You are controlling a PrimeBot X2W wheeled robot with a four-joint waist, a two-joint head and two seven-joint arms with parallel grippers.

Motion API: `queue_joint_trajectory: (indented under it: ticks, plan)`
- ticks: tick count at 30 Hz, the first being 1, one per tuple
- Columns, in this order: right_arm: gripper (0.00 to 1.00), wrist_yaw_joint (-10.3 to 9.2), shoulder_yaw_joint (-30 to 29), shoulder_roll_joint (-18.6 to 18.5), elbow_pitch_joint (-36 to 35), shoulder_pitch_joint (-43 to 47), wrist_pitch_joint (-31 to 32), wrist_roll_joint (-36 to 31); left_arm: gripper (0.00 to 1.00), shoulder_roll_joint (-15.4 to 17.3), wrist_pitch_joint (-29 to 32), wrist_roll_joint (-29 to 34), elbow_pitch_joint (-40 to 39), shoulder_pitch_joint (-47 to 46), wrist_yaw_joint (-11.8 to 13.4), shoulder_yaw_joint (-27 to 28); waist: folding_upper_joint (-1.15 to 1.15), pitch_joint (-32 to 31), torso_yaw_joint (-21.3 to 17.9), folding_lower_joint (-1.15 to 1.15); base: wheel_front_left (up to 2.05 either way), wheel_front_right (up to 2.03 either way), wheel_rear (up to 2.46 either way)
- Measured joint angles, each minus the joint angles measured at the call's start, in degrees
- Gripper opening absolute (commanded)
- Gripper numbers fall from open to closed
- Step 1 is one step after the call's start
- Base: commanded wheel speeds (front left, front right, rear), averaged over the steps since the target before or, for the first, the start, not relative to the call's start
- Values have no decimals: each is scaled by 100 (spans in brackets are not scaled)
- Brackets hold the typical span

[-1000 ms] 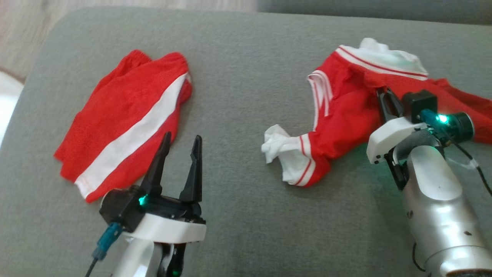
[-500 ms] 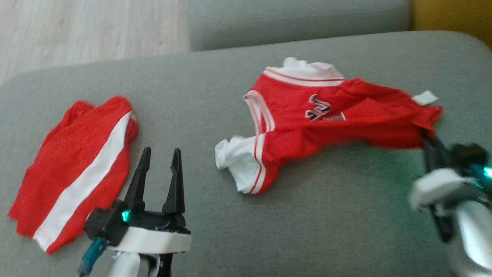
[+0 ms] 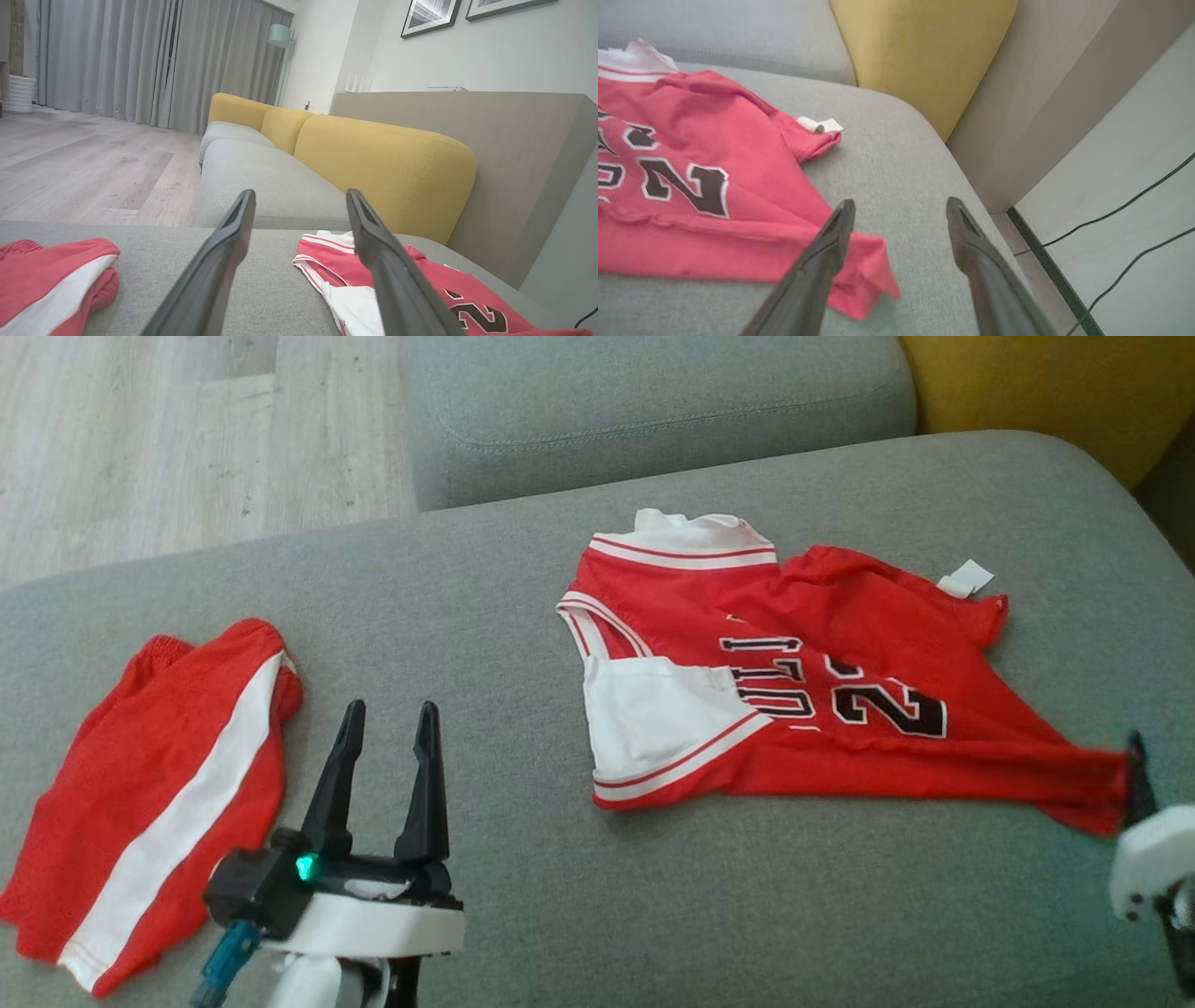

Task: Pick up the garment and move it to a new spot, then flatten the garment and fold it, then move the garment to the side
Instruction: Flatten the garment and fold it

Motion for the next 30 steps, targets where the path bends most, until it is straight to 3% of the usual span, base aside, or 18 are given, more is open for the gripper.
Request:
queue_joint_trajectory:
  ticks: [4, 9, 17, 30]
  plan:
    - [100, 0, 247, 310, -481, -25, -401, 52, 100, 0, 0, 1, 3, 2, -3, 20, 0, 25, 17, 0, 0, 0, 0]
    - [100, 0, 1193, 524, -792, -45, -1061, 622, 100, 0, 0, 7, 8, 8, -34, 31, 0, 37, 73, 0, 0, 0, 0]
    - [100, 0, 2569, 687, -575, -36, -1586, 1430, 100, 1, 0, 23, 10, 81, -54, 20, 0, 36, 312, 1, 0, 0, 0]
    - [100, 0, 2509, 676, 276, -455, -1555, 1563, 100, 1, 0, 69, 8, 86, -90, -85, 0, 204, 782, 1, 0, 0, 0]
